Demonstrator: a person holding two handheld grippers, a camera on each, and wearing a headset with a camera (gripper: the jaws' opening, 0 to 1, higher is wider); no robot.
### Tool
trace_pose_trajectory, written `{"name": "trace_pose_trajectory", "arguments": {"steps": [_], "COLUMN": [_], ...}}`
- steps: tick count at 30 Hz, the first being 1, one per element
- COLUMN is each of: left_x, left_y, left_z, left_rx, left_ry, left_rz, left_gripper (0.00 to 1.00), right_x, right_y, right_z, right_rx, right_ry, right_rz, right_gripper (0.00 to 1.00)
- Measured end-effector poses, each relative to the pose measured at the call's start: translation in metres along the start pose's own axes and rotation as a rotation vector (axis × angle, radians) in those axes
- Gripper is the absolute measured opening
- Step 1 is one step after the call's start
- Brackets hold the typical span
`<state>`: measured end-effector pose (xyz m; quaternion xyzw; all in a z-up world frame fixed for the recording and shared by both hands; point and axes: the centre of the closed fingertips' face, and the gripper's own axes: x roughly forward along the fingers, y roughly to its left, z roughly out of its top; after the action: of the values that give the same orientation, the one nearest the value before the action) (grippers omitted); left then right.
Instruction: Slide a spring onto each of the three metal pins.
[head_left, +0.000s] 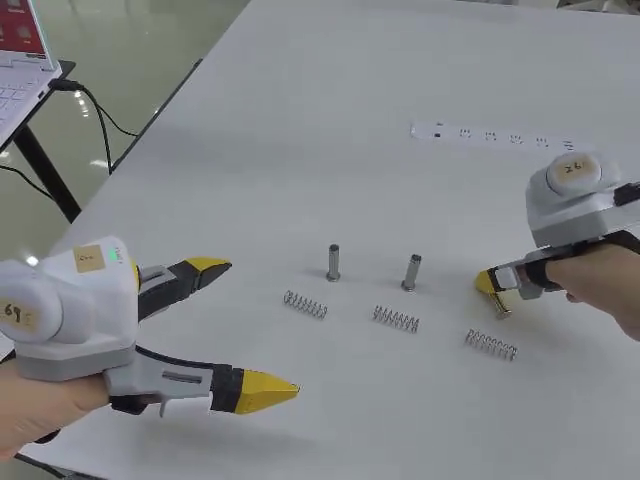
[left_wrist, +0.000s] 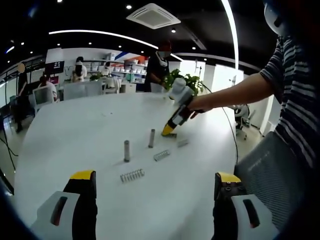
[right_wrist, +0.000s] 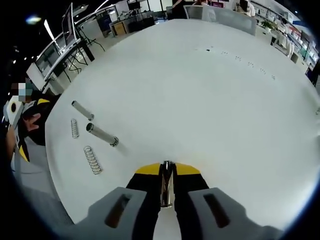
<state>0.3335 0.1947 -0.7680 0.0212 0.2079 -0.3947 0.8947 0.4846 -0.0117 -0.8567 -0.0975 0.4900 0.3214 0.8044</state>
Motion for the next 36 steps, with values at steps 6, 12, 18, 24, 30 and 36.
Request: {"name": "trace_pose_trajectory", "arguments": {"steps": [6, 12, 18, 24, 30, 36], "left_x": [-0.002, -0.001, 0.001, 0.000, 0.000, 0.001], "left_y": [-0.001, -0.003, -0.006, -0.008, -0.008, -0.007], "left_z": [0.000, 0.000, 0.000, -0.001, -0.001, 0.002], "left_rx": [-0.005, -0.002, -0.002, -0.004, -0.005, -0.002], "left_ry": [-0.003, 0.000, -0.003, 0.000, 0.000, -0.004], "left_rz": [0.005, 0.004, 0.001, 0.001, 0.001, 0.000], "left_gripper": [0.95, 0.95, 0.95, 0.95, 0.95, 0.95], "right_x": [-0.006, -0.018, -0.023, -0.028, -0.035, -0.038], "right_y": [0.001, 0.002, 0.004, 0.006, 0.009, 0.009], "right_z": [0.002, 0.006, 0.006, 0.007, 0.012, 0.013], "right_rx": [0.048, 0.053, 0.043, 0.025, 0.029, -0.015], "right_ry": [-0.061, -0.115, -0.142, -0.176, -0.227, -0.244], "right_rz": [0.023, 0.042, 0.045, 0.047, 0.062, 0.041], "right_gripper": [0.05, 0.05, 0.05, 0.05, 0.05, 0.05]}}
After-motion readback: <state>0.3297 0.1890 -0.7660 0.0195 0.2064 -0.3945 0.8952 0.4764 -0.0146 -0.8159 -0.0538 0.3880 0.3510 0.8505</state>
